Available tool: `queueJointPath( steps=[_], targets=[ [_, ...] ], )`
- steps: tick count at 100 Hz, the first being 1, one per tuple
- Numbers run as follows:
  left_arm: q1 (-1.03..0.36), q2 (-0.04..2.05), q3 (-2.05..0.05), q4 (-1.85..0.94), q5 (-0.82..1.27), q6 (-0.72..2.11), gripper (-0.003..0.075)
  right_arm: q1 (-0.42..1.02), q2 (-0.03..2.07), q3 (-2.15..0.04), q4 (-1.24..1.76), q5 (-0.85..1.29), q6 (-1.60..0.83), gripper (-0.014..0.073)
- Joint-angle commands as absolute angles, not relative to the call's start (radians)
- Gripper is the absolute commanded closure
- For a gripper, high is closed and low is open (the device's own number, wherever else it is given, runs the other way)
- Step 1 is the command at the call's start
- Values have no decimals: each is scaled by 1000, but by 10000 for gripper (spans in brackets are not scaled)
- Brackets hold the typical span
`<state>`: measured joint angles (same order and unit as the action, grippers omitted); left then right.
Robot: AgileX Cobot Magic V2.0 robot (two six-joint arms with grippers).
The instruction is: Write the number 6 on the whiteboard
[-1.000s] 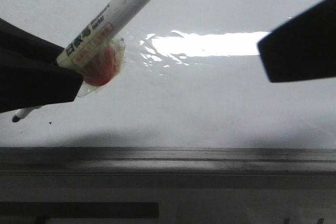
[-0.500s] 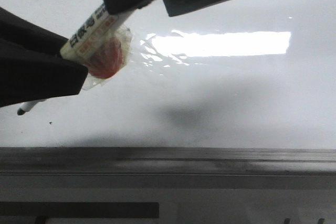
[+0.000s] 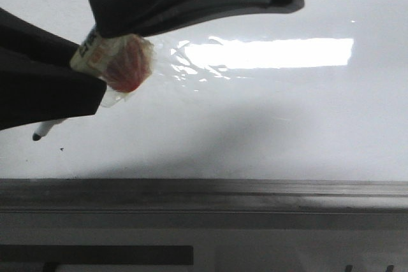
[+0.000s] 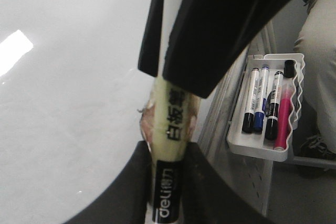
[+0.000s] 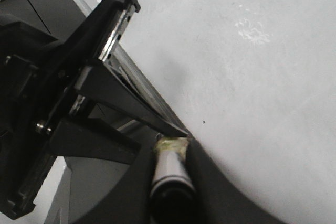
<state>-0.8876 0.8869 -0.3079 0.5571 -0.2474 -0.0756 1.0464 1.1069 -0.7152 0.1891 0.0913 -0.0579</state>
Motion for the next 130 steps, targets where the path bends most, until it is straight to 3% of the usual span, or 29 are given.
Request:
queueJointPath(
  steps=[1,11,25,34,72,130],
  targets=[
    [-896,876,-343,538,-331,-84,738,1048,1096,-753,205,17,-64,657],
    [-896,876,-343,538,-338,-84,694,1048,1096,-753,204,23,-64,657],
    [-896,872,-343,500,-315,-86,449,1027,1089,-753,223,50,-64,657],
    [-896,842,-343,415,-315,-86,360,983,1068,-753,258,77,-64,657],
    [-775,700,-343,286,-254,-84,355,781,934,-753,260,146,-64,657],
    [-749,695,-343,286,-266,-84,356,642,1021,-826,242,167,-64,657]
  ],
)
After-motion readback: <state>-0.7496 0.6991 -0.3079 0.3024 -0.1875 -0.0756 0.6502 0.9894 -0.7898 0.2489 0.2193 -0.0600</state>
